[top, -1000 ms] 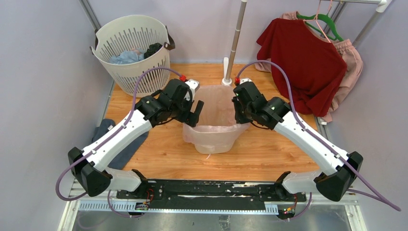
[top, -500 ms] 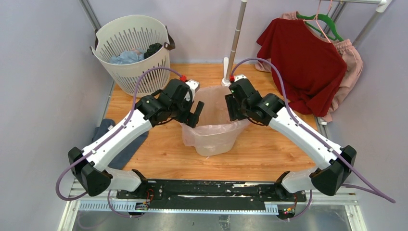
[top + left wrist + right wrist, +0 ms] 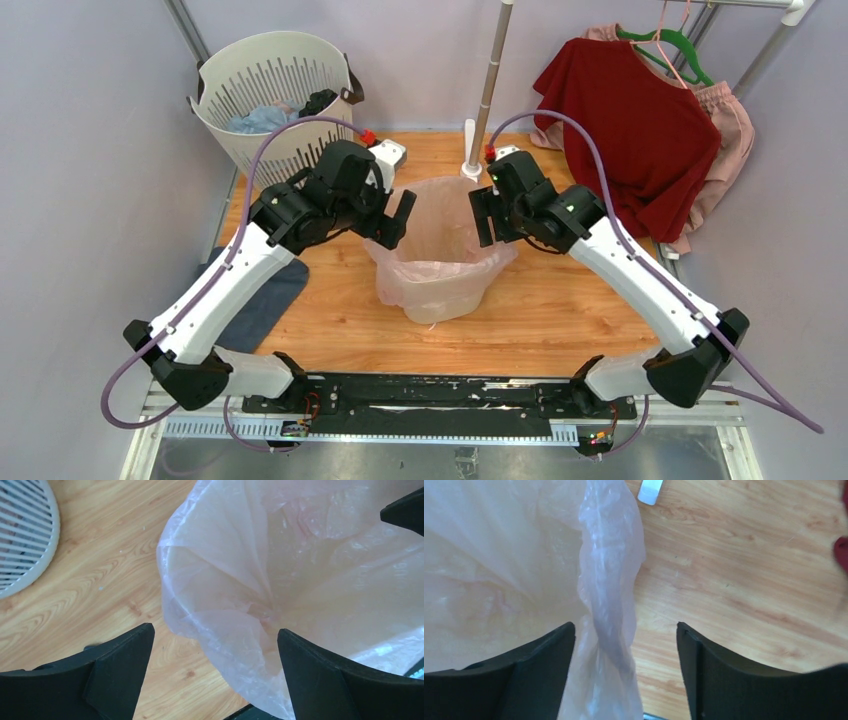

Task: Put the trash bags into the trash bin

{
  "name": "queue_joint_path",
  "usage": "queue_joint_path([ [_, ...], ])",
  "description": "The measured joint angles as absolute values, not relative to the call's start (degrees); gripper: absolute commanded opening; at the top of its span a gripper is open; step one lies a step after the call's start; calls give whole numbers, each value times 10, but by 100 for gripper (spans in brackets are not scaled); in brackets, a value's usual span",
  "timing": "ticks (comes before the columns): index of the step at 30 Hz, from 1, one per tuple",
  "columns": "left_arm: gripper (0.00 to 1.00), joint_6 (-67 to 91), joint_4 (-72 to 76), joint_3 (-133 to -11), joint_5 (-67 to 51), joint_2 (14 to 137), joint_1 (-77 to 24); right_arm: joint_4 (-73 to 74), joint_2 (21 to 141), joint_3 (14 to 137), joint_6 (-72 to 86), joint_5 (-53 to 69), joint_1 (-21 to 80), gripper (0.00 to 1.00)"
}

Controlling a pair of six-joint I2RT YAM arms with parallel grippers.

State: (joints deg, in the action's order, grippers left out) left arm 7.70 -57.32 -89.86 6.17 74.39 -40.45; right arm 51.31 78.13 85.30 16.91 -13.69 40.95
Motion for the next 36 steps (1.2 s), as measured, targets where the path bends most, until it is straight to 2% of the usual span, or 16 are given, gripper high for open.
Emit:
queue_joint_path([
  [7,100,60,-583,-904,41,758,-401,561,723,864,217,-109,409,82],
  [13,100,60,-589,-901,40,752,-395,586,667,868,230,-77,411,78],
  [19,100,57,-599,-917,47,733,-386,615,628,868,243,-65,419,82],
  [27,100,3,-600,-1081,23,849,-357,668,674,883,350,-107,425,85],
  [36,100,-71,-604,-1120,-33,954,-333,748,724,971,516,-137,468,88],
])
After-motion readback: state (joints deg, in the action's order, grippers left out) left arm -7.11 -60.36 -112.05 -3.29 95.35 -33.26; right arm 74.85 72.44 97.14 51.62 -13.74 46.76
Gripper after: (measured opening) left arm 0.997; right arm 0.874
